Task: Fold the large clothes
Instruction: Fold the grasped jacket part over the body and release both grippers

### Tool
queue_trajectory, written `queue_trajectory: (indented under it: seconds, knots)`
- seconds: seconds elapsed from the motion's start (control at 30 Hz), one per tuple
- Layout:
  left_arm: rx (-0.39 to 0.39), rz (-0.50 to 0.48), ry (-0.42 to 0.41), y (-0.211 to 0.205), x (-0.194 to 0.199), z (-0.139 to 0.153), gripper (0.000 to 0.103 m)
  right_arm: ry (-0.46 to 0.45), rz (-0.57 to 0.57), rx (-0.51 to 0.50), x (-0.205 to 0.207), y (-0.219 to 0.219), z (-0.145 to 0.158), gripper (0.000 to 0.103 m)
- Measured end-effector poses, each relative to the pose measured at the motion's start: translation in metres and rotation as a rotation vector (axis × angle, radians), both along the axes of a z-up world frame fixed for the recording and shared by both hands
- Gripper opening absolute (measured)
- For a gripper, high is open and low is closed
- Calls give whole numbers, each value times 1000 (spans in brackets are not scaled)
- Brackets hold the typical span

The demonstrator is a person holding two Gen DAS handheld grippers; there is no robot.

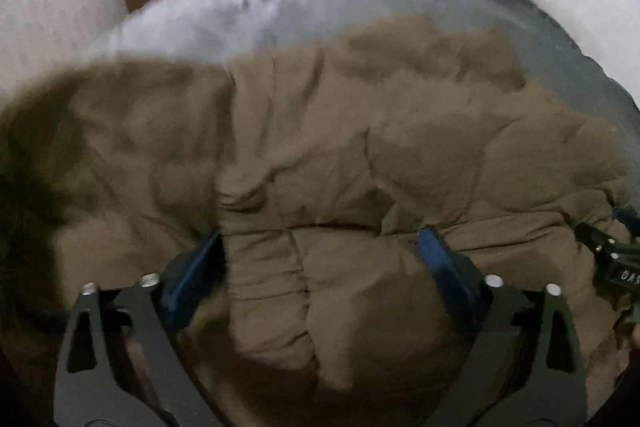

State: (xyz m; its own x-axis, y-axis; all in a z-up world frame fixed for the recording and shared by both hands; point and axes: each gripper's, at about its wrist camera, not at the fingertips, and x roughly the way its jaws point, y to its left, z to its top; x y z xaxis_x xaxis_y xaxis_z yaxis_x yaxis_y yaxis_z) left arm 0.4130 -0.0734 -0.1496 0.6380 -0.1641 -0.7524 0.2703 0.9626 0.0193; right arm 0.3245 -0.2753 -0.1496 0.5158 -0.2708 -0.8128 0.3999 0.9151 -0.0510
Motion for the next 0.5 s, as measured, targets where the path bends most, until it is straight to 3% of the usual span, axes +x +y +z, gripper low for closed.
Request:
queue_trajectory:
  seconds: [0.13, 0.23, 0.4, 0.5]
  knots:
    - [-58, 3, -109, 14, -30, 54, 95, -139, -43, 96, -33, -2, 50, 101]
    - [-94, -6, -162, 24, -66, 84, 98, -220, -33, 47, -62, 10, 84, 101]
    - [-61, 14, -231, 50, -119, 96, 99, -342, -46, -81, -104, 31, 135, 101]
    - [-97, 13, -174, 82, -149, 88, 99, -375, -56, -83, -131, 42, 139, 101]
